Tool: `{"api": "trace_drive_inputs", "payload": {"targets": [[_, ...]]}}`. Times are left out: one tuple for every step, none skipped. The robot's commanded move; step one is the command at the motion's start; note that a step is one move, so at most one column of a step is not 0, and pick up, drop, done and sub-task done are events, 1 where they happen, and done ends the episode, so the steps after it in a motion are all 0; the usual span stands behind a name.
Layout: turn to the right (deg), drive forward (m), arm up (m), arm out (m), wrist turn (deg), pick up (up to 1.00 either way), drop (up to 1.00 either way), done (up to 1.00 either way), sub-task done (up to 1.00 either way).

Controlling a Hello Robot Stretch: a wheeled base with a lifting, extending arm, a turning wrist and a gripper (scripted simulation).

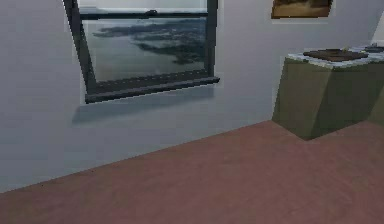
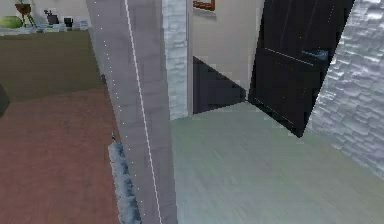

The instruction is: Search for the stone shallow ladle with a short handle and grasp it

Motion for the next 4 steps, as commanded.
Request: {"api": "trace_drive_inputs", "payload": {"targets": [[6.0,0.00,0.00,0.00,0.0,0.00,0.00,0.00,0.00],[3.0,0.00,0.00,0.00,0.0,0.00,0.00,0.00,0.00],[0.0,0.55,0.00,0.00,0.0,0.00,0.00,0.00,0.00],[45.0,0.00,0.00,0.00,0.0,0.00,0.00,0.00,0.00]]}}
